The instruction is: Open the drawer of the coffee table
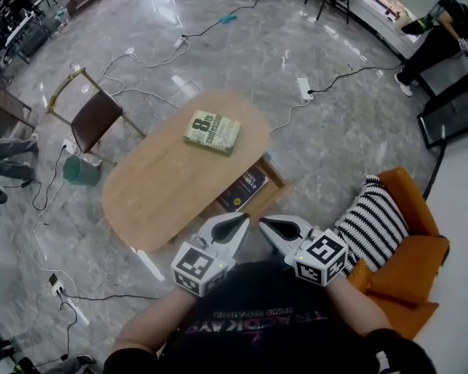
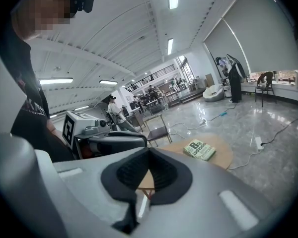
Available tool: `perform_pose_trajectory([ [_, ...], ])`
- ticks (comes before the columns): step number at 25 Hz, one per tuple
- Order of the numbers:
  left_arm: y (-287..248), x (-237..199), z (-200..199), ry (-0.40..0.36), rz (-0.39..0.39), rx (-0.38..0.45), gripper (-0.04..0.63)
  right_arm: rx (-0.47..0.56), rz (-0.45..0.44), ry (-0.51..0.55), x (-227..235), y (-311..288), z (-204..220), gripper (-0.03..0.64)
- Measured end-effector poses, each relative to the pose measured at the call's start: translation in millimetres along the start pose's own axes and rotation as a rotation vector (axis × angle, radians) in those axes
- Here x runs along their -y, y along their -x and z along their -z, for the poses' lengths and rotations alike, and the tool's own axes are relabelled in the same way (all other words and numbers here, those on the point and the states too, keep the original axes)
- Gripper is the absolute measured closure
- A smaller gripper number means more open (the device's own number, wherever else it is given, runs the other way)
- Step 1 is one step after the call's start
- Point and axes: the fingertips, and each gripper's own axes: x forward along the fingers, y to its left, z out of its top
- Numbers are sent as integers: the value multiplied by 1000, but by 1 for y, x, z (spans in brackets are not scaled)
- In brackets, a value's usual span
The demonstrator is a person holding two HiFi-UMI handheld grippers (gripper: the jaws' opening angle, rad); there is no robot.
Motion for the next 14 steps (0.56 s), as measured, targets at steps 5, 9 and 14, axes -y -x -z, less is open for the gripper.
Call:
perform_pose_trajectory([
  [5, -1, 2, 1, -5, 1, 1, 594, 2, -1, -1, 1, 2, 2, 615],
  [9, -2, 4, 0, -6, 0, -1, 594, 1, -2, 5, 2, 3, 1, 615],
  [14, 1, 2, -4, -5, 5, -1, 594, 3, -1, 5, -1, 1, -3, 615],
])
